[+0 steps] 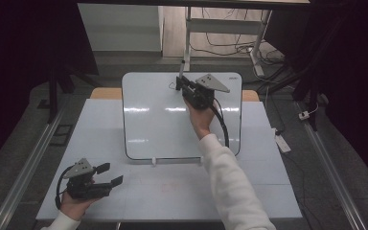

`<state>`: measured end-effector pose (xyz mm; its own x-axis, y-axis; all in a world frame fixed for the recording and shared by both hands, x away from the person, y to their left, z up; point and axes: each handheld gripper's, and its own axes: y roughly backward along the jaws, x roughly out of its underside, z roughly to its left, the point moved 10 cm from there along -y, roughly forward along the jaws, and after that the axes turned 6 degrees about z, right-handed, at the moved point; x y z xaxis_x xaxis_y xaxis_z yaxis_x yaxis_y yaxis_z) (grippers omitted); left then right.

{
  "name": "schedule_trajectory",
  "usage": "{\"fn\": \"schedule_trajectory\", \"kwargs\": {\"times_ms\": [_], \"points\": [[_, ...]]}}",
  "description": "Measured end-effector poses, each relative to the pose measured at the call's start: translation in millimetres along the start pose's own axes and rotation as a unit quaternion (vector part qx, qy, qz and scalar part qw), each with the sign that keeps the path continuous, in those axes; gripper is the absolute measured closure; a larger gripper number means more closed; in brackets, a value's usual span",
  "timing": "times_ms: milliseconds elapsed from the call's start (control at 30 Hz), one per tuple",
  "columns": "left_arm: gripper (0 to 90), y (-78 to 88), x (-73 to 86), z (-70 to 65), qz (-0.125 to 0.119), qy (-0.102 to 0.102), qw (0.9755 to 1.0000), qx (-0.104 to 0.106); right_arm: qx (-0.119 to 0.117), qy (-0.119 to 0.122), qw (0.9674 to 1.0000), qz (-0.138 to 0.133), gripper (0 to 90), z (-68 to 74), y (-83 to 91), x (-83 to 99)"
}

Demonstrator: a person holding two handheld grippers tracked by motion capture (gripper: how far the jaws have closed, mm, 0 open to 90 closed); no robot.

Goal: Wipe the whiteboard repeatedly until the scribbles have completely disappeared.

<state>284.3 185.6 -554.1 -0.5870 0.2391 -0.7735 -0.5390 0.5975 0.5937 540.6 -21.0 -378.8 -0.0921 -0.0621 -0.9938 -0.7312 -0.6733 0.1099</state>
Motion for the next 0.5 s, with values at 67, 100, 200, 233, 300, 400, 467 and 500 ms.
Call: {"fn": "schedule_trajectory", "kwargs": {"times_ms": [67,100,200,233,300,400,467,500], "points": [[24.2,0.9,0.0,0.6,-0.001,0.002,1.0000,0.001,0.007,-0.004,1.0000,-0.005,81.5,-5.3,1.1,-3.1],[24.2,0.9,0.0,1.2,-0.002,0.003,1.0000,0.000,0.014,-0.007,0.9998,-0.010,81.5,-10.6,2.7,-6.2],[24.2,0.7,0.7,1.8,0.000,0.003,1.0000,0.001,0.021,-0.014,0.9996,-0.015,81.5,-20.0,7.6,-9.8],[24.2,0.5,0.7,1.6,0.001,0.003,1.0000,0.001,0.021,-0.014,0.9996,-0.015,81.5,-20.0,7.6,-9.8],[24.2,0.0,0.1,0.9,0.000,0.002,1.0000,0.001,0.014,-0.011,0.9998,-0.008,81.5,-15.0,6.8,-6.1],[24.2,-0.3,-0.3,-0.1,0.000,-0.001,1.0000,0.000,-0.005,-0.002,1.0000,0.004,81.5,-1.1,2.5,2.0],[24.2,-0.3,-0.2,-0.2,0.000,-0.001,1.0000,0.000,-0.015,0.003,0.9998,0.010,81.5,7.2,0.0,6.6],[24.2,-0.3,-0.2,0.0,0.000,0.000,1.0000,0.000,-0.025,-0.002,0.9996,0.014,81.5,13.5,-1.1,11.9]]}}
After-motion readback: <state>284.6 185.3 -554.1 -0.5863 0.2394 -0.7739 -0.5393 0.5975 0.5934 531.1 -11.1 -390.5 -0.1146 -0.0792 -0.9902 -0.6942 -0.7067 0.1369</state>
